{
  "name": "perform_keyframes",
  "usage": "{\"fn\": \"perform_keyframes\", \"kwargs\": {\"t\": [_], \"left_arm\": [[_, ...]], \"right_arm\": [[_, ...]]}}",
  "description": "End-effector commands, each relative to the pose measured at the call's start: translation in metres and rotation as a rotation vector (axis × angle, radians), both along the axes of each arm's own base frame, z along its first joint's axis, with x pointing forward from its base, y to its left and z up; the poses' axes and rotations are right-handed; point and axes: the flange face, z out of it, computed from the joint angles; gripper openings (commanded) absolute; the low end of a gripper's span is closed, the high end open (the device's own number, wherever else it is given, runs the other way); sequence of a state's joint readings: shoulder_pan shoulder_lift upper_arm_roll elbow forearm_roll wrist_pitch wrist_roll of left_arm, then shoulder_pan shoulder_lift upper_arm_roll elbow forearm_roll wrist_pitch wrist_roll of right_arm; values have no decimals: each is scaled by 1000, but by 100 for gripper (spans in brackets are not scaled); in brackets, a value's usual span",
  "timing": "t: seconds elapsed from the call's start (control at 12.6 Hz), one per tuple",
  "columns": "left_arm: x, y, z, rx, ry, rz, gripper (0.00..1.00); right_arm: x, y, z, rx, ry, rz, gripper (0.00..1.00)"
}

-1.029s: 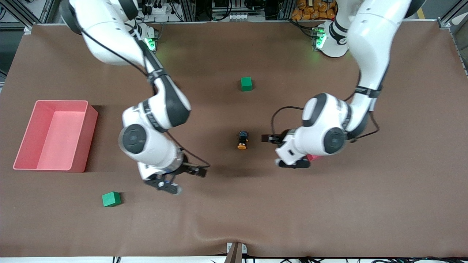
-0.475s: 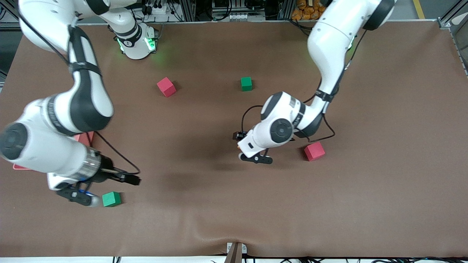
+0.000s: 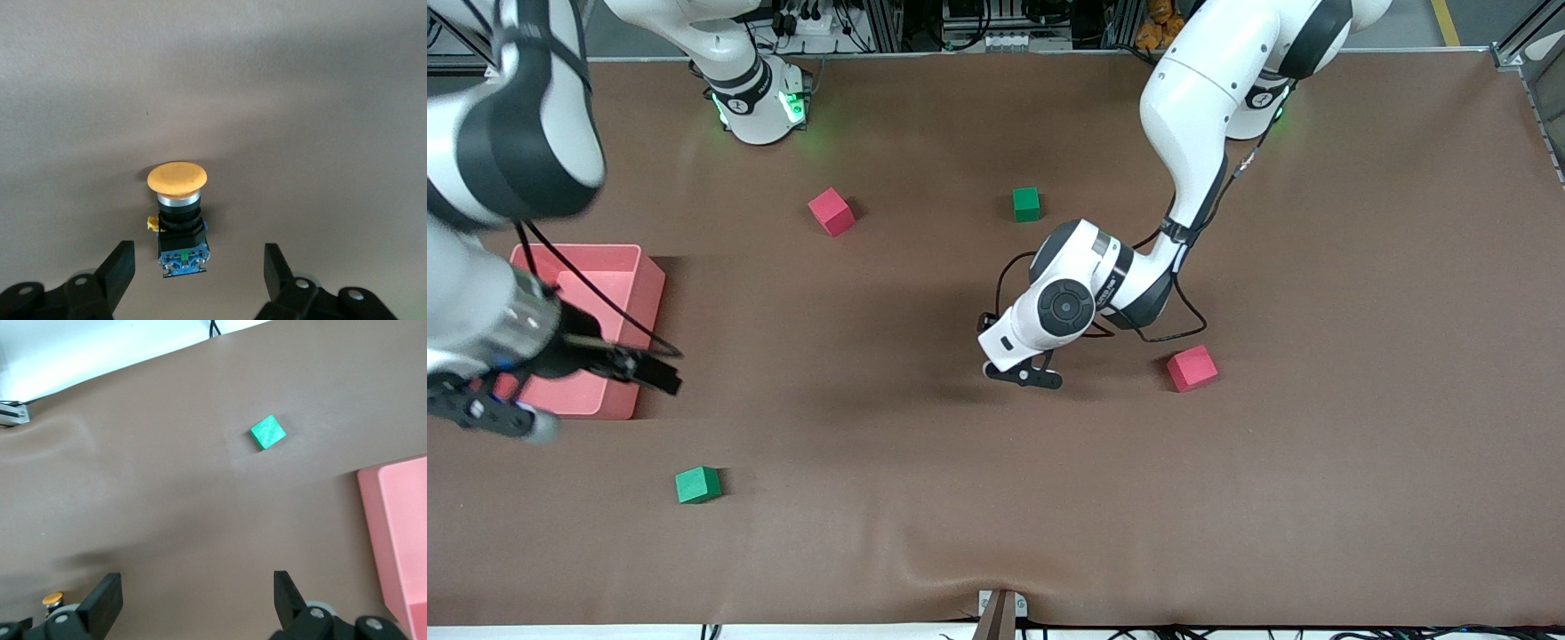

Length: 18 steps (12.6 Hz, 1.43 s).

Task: Place and upright button with both arms
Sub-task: 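Grasp the button base with the left gripper while the right gripper retracts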

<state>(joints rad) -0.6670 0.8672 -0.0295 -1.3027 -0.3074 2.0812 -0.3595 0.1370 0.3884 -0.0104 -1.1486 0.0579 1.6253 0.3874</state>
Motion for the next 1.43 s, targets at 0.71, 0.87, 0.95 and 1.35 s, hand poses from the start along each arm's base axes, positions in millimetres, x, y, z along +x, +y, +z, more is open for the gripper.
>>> {"fn": "perform_keyframes", "kwargs": {"t": [0.71, 0.87, 0.95, 1.35], "left_arm": [[-11, -10, -24, 49, 11, -133, 73], [-12, -9, -29, 52, 14, -132, 69], [-12, -9, -29, 52, 14, -133, 63], [-13, -8, -36, 59, 22, -134, 45]], "right_arm": [[-112, -90, 60, -23, 75, 49, 100], [-119, -96, 59, -33, 98, 71, 100], [-125, -92, 56, -36, 107, 78, 100], [-140, -93, 47, -36, 95, 61, 100]]}}
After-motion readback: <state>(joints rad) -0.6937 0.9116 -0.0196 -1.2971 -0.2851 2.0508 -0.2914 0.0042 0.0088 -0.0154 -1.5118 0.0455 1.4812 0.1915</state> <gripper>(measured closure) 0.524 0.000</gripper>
